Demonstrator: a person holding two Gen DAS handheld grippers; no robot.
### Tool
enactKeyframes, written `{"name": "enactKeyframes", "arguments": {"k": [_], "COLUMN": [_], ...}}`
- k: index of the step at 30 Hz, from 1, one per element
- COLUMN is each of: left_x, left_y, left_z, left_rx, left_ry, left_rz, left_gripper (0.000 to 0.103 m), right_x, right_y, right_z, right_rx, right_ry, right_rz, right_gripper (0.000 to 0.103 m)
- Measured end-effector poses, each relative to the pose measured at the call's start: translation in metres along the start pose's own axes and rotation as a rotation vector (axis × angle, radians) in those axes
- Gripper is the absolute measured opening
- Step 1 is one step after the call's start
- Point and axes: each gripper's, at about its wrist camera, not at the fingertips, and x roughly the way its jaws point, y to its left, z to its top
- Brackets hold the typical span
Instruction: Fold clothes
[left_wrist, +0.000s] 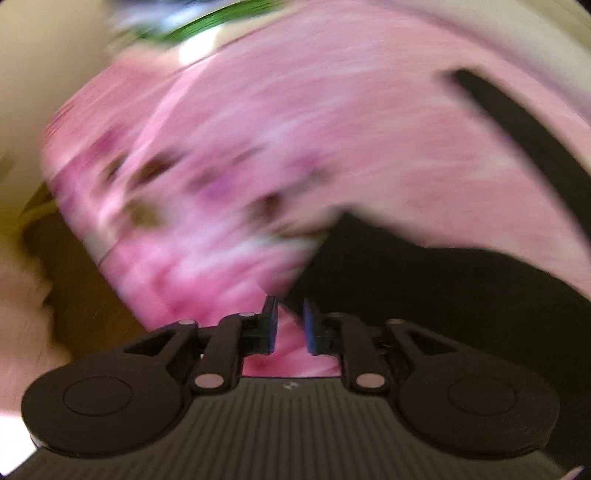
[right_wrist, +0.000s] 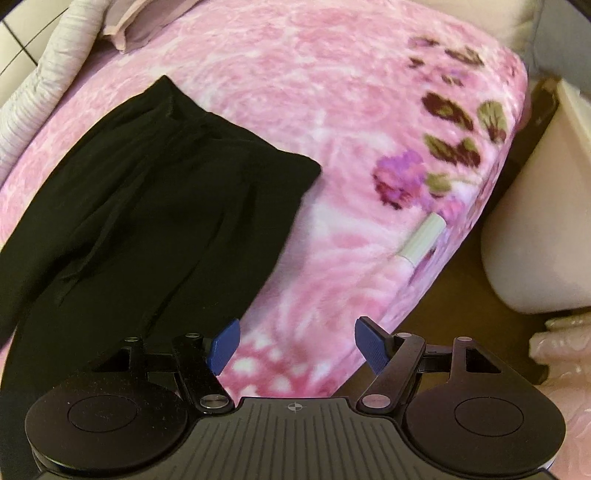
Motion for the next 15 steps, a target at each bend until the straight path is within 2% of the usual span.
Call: {"name": "enactKeyframes", "arguments": {"k": [1,3,5,7,11,15], "left_x": [0.006,0.009,0.001,-0.011,-0.018,0.001], "left_y": [0.010,0.023,0.027,0.023,0.006,-0.007], "left_z": [-0.011,-0.026,-0.038,-0.049,-0.058,-0.058], "left_rx": [-0.024,-0.099,-0.175,-0.234,-0.295,-0.333], "left_ry": [0.006,0.019,0.001,-0.037,-0.062,-0.039], "left_rz": [0.039,0.043,-0.044,-0.137,-0.237,-0.288], "left_gripper": [0.012,0.012,0.018,0.033,0.035,0.036], "right_x": [0.002,0.003,0.004,0.005,0.015,0.032], "right_y": [-0.005,-0.016,-0.028,-0.039,-0.057,-0.061], "right_z": [0.002,0.008,0.015,0.022,0.035,0.044], "right_rx": [0.011,0.030,0.047,0.082,0.207,0.276], "right_ry": [0.009,0.015,0.003,-0.018,-0.059,-0.093], "right_rz": [0.009,0.029,0.056,0.098,0.211,0.279], "right_gripper": [0.072,0.072,0.072,0.072,0.072,0.072]}}
